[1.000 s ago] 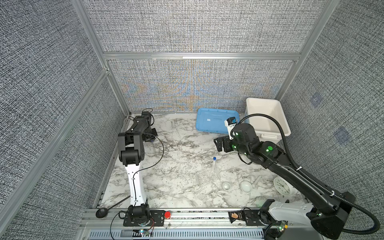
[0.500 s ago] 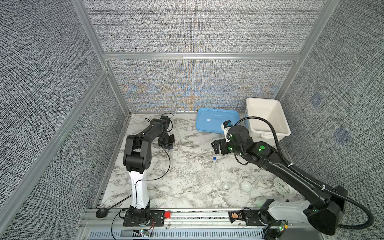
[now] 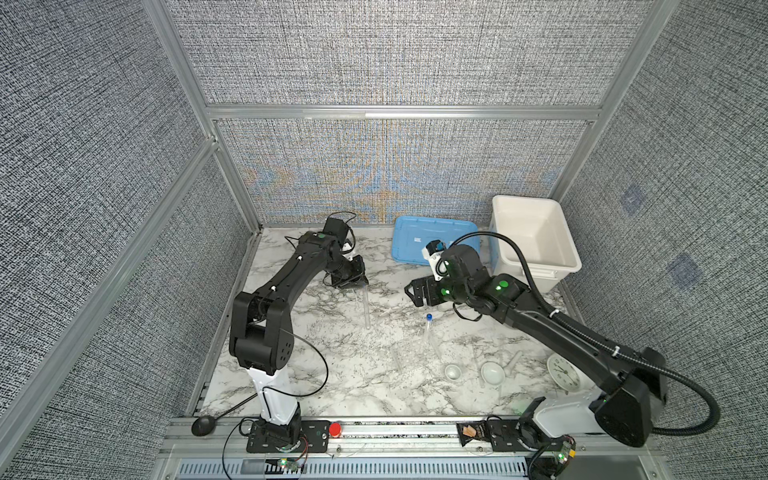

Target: Organize the chemistry lab equipment

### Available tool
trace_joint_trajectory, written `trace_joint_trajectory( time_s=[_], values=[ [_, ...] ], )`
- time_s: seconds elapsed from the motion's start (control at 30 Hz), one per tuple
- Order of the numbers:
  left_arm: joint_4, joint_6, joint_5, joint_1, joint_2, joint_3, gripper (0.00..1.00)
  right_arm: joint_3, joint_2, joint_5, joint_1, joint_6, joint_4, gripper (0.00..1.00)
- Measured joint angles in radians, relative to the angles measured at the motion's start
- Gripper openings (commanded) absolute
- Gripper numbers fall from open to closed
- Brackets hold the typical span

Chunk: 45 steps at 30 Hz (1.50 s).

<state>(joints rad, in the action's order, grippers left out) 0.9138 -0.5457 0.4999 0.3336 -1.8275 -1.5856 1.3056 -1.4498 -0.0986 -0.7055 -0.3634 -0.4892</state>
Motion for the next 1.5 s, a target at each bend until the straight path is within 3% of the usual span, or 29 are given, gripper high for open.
trace_joint_trajectory(
  time_s=[0.33,0.7,0.83,1.27,1.5],
  values=[
    [-0.076,-0.065,0.134,0.048,0.065,-0.028,0.2,0.145,-0.172,-0.279,0.037,-0.086,-0.003,0.68],
    [-0.177,-0.101,0.195,0.066,0.103,0.04,0.19,0.176,-0.285,-0.541,0.09,-0.27,0.045,0.55],
    [-0.208,-0.117,0.211,0.069,0.103,0.047,0.19,0.167,-0.297,-0.579,0.084,-0.304,0.074,0.44],
    [-0.212,-0.114,0.225,0.079,0.103,0.033,0.19,0.131,-0.291,-0.602,0.087,-0.346,0.147,0.24],
    [-0.208,-0.113,0.229,0.081,0.105,0.024,0.19,0.062,-0.265,-0.592,0.087,-0.384,0.222,0.22]
  ],
)
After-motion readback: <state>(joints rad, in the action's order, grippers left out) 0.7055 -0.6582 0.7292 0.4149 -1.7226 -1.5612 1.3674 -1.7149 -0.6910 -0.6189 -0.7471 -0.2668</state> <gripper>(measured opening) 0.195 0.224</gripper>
